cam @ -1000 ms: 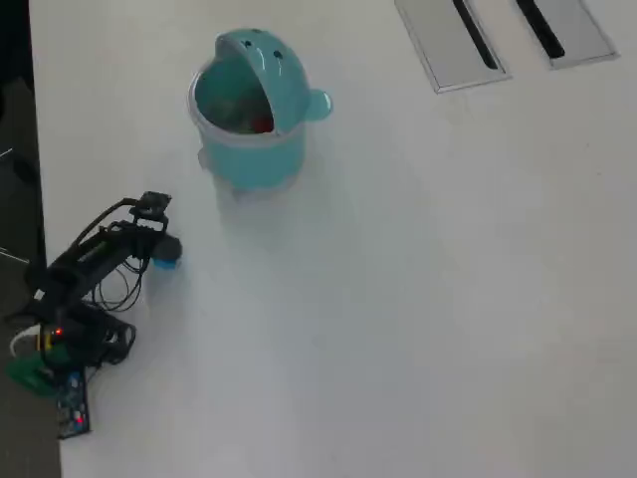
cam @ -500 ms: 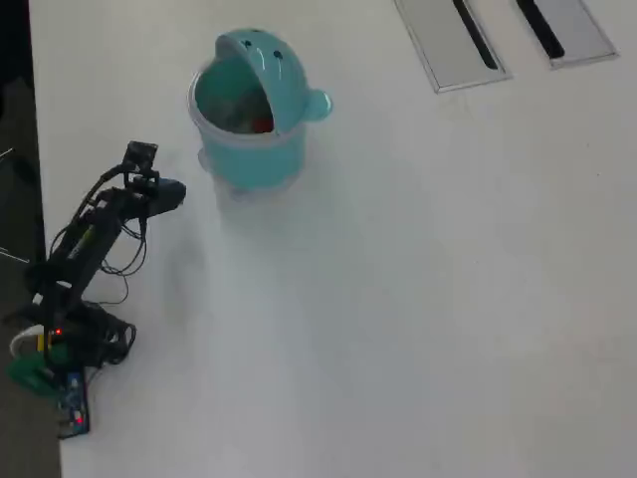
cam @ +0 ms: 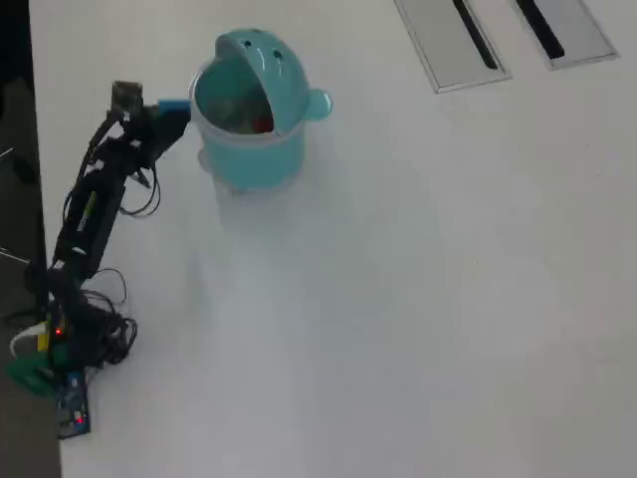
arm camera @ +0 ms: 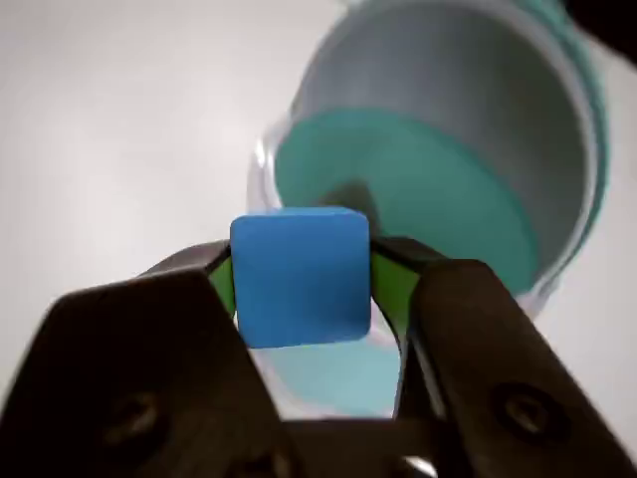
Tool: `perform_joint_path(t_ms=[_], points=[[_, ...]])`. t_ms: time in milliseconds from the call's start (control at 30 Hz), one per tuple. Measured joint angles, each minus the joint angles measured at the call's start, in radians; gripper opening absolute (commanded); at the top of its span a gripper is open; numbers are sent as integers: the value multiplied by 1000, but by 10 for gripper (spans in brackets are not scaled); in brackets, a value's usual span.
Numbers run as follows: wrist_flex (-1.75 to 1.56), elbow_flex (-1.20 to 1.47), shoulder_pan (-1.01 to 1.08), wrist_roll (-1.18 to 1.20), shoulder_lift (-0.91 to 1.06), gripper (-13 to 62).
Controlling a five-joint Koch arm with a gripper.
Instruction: Grasp RGB lego blocks and put them in the bin one by one.
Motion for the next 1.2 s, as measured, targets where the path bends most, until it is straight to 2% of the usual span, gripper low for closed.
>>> perform_joint_path(t_ms=[100, 300, 433, 833, 933, 1200], points=[[0, -296, -8, -11, -166, 117], [2, -414, -11, -31, -302, 118], [2, -589, -9, -31, -420, 118], [-49, -594, -6, -31, -509, 124], [-74, -594, -6, -31, -520, 186], [-101, -595, 0, -31, -531, 256]])
